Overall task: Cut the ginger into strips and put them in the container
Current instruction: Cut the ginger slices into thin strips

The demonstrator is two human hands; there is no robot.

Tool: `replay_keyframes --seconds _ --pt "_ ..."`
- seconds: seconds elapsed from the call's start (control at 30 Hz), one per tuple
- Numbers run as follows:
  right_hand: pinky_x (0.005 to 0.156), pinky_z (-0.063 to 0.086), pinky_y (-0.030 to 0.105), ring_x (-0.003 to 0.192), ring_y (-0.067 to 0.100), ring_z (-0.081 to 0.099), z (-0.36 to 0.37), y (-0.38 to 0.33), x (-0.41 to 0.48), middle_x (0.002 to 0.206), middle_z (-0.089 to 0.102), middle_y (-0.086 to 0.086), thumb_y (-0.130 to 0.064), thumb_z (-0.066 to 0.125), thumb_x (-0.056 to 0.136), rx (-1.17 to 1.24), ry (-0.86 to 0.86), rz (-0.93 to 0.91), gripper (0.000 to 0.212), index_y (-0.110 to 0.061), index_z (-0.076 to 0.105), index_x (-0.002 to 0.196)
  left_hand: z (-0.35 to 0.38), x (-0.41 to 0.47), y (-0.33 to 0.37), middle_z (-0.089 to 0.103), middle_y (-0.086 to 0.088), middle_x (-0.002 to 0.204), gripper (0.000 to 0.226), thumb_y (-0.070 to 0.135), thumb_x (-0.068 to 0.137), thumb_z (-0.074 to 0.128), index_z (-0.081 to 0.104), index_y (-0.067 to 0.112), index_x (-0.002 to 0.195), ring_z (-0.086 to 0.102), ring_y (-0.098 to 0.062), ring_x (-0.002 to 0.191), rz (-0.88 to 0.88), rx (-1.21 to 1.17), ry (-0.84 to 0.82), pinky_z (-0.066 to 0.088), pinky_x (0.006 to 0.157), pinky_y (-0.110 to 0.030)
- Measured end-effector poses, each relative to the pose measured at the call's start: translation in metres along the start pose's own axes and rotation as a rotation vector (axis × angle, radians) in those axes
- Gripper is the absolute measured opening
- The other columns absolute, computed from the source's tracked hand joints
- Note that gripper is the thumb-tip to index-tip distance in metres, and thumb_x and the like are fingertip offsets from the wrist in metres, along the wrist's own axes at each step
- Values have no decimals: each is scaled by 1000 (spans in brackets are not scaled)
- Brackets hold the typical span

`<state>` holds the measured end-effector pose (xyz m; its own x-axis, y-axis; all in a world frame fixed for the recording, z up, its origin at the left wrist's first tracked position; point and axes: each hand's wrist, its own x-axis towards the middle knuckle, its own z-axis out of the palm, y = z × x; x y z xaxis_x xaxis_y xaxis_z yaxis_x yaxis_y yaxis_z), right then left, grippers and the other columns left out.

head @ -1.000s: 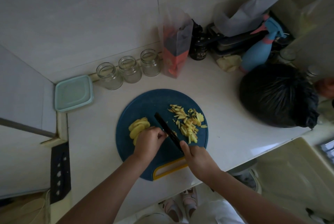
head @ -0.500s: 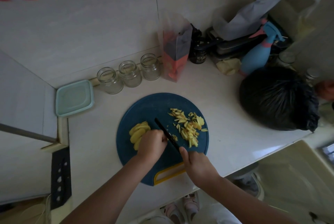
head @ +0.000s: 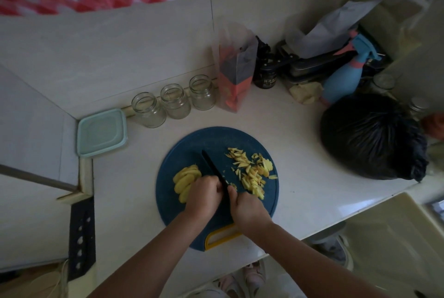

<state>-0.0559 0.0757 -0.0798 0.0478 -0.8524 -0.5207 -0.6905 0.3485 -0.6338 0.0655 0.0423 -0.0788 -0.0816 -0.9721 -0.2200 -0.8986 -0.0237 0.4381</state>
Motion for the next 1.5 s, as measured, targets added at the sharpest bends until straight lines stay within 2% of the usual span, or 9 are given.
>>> replay_keyframes --seconds 0.33,0.43,0.57,0.73,0.87,1.03,1.2,1.37,1.5 --pt "72 55 41 65 23 60 -26 26 -10 61 51 5 -52 24 99 85 32 95 58 -10 49 67 8 0 -1 71 -1 83 8 15 85 65 71 10 83 64 -12 72 -28 -132 28 45 61 -19" --pt "52 51 32 58 23 57 -34 25 -12 64 52 9 -51 24 99 102 38 68 60 -6 52 71 9 3 6 72 -5 92 16 11 88 62 71 9 101 66 -12 77 -30 -327 8 53 70 -22" --pt "37 45 29 51 23 54 -38 26 -16 64 53 12 -60 25 95 193 74 46 68 -3 55 70 -11 10 -3 69 -8 95 30 11 92 57 60 13 121 63 -9 66 -114 -446 -26 52 63 -17" --pt "54 48 40 57 23 55 -22 19 -20 66 54 12 -66 19 89 110 7 -46 72 -4 53 70 -42 3 -44 71 -3 91 17 13 86 64 69 11 102 65 -15 81 -89 -255 163 51 78 -26" --pt "57 33 30 46 12 38 -7 12 -21 50 37 0 -50 30 99 71 2 -81 60 -12 34 53 -43 -14 -67 64 -1 79 15 20 78 74 66 12 88 64 -19 77 -81 -202 140 50 71 -30" --pt "63 34 28 55 16 44 0 14 -11 56 43 1 -51 29 99 56 30 -37 57 -16 38 55 -22 -32 -76 57 -7 109 47 22 72 79 61 12 115 57 -23 98 -11 -55 158 49 79 -34" --pt "57 35 30 54 14 46 -2 10 -4 57 47 4 -47 28 100 62 24 -56 58 -11 43 57 -11 -35 -82 54 -12 117 63 14 71 79 54 9 128 53 -29 107 36 -30 225 45 87 -33" --pt "70 49 34 70 22 55 -2 11 1 64 51 4 -51 27 99 70 -4 3 59 -9 52 66 -9 -32 -81 58 -11 108 51 7 64 82 63 8 112 56 -30 100 106 -3 254 45 85 -30" --pt "66 41 30 60 16 50 -1 11 2 62 49 3 -51 26 99 72 -10 4 58 -13 47 62 -9 -28 -78 58 -10 105 46 1 61 82 65 9 103 55 -28 98 168 3 280 43 85 -26"
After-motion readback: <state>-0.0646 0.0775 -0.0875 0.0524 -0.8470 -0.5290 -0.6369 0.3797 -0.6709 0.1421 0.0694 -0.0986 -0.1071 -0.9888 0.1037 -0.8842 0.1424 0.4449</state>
